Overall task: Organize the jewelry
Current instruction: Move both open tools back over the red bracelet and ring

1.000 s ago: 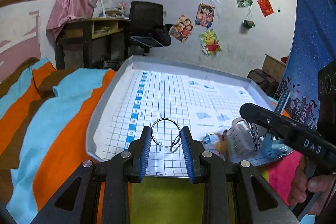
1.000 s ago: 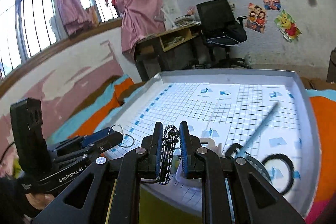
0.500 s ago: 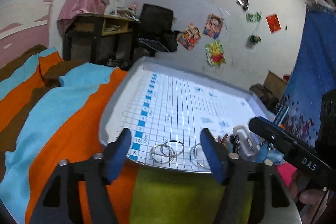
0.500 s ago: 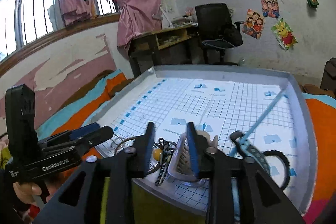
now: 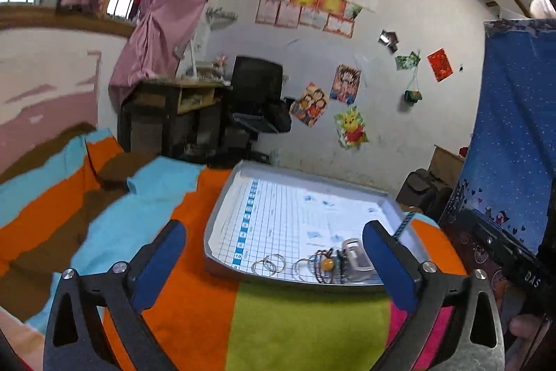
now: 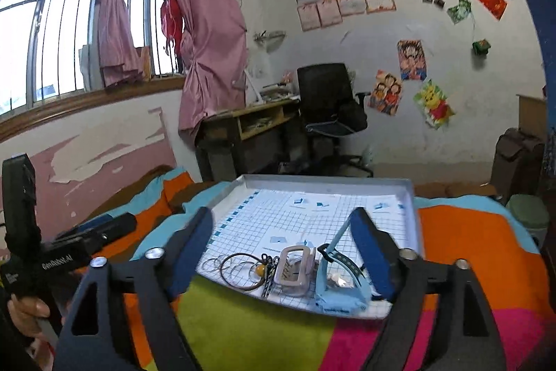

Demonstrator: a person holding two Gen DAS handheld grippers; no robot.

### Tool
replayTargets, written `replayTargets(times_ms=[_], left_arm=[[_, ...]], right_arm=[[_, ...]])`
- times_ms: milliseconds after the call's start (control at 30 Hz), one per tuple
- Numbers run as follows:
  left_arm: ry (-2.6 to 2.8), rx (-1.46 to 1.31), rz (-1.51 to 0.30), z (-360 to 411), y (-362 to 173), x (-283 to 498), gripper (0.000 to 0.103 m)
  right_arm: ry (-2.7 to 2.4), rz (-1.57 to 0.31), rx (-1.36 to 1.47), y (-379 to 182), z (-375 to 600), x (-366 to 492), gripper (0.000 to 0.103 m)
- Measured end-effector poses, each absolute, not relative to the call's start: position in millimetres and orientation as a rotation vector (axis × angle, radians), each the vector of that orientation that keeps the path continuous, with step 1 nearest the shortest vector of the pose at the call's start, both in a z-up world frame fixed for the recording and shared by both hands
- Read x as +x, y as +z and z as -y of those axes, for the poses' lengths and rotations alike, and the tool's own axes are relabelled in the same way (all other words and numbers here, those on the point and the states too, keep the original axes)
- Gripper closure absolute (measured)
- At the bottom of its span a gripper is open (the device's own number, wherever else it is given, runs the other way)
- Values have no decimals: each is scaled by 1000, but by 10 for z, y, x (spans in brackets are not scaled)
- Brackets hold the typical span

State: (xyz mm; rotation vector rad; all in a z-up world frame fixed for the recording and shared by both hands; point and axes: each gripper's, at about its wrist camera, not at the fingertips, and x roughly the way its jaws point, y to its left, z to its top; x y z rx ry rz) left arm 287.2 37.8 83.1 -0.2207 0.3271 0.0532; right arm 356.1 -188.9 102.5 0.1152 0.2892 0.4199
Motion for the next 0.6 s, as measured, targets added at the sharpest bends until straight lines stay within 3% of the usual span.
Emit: replayTargets(times_ms=[267,600], left_arm=[[40,-195,-275,-198,1073,2149,0],[-10,-123,-285,-7,1000,1427,0]], right_arm=[[407,-232,112,1320,2100,2821,2],[355,-179,104,1324,2319,1844,1]])
